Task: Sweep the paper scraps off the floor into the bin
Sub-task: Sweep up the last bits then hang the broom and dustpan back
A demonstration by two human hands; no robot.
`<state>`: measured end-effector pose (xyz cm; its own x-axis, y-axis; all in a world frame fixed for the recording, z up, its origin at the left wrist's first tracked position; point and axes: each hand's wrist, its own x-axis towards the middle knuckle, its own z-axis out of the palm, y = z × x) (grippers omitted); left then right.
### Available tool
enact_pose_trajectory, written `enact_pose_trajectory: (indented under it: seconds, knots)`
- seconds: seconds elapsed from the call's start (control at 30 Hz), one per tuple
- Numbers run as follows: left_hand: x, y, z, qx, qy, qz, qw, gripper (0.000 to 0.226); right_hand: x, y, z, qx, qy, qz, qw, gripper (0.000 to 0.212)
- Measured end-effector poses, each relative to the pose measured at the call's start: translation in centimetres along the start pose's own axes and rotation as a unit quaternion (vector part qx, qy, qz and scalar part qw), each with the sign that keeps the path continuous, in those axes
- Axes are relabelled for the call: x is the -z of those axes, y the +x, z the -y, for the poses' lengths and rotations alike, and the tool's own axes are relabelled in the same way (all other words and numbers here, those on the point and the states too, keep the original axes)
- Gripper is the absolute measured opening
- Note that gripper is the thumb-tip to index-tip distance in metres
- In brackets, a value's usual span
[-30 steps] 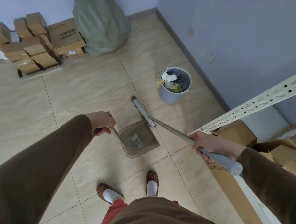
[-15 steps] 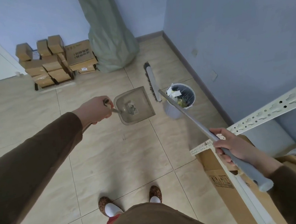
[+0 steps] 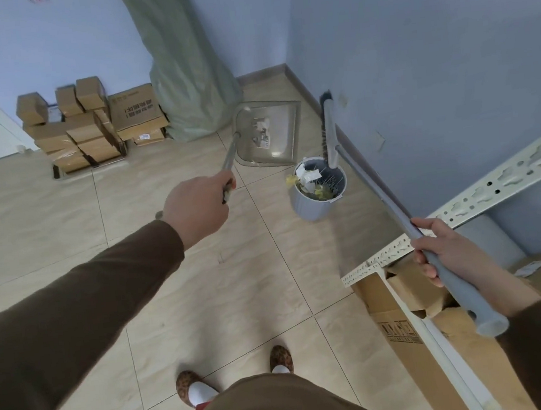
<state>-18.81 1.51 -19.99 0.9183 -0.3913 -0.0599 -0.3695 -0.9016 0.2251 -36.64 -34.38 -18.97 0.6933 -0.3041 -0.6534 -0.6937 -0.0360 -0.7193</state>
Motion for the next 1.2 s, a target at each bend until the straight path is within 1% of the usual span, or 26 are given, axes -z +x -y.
enact_pose_trajectory:
  seconds: [0.13,0.3,0.4,0.5,0.6,0.7,0.8,1.0,1.13,1.2]
  knots:
    - [-1.7,-1.1,-1.9,-0.064,0.080,0.015,0.995,0.028,1.1,0.0,-0.8,-0.028,-0.003,-0.016,0.999,0.041]
    - [-4.6,-2.5,-2.6,-0.131,0.165,0.067,0.975,0.036,1.2,0.1,-1.5,-0.053,0.032,-0.024,0.998,0.041]
    - [-5.1,-2.5,-2.1,-0.166,0.226,0.090,0.956,0.040,1.5,0.3,-1.7,-0.069,0.093,-0.022,0.993,0.041]
    - [-4.3,-1.7,-1.8,-0.194,0.277,0.093,0.937,0.044,1.8,0.3,-1.6,-0.077,0.147,-0.024,0.986,0.041]
    - [-3.7,-1.1,-2.1,-0.205,0.299,0.084,0.928,0.043,1.7,0.3,-1.4,-0.072,0.179,-0.017,0.981,0.041]
    - [-3.5,-0.9,-2.5,-0.194,0.293,0.080,0.933,0.043,1.6,0.1,-1.1,-0.069,0.207,-0.004,0.976,0.039]
    - [-2.9,-0.5,-2.2,-0.173,0.258,0.064,0.948,0.042,1.8,-0.3,-1.0,-0.066,0.224,-0.001,0.972,0.039]
    - [0.9,1.3,-1.5,-0.085,0.149,0.005,0.985,0.028,3.0,-0.6,-0.3,-0.071,0.284,0.015,0.956,0.043]
    - [3.6,3.4,-0.3,-0.044,0.103,-0.050,0.992,0.029,3.0,-0.4,1.1,-0.059,0.306,0.042,0.949,0.040]
    - [4.9,4.8,0.4,-0.027,0.103,-0.053,0.993,0.029,2.7,0.4,2.5,-0.054,0.317,0.052,0.946,0.042]
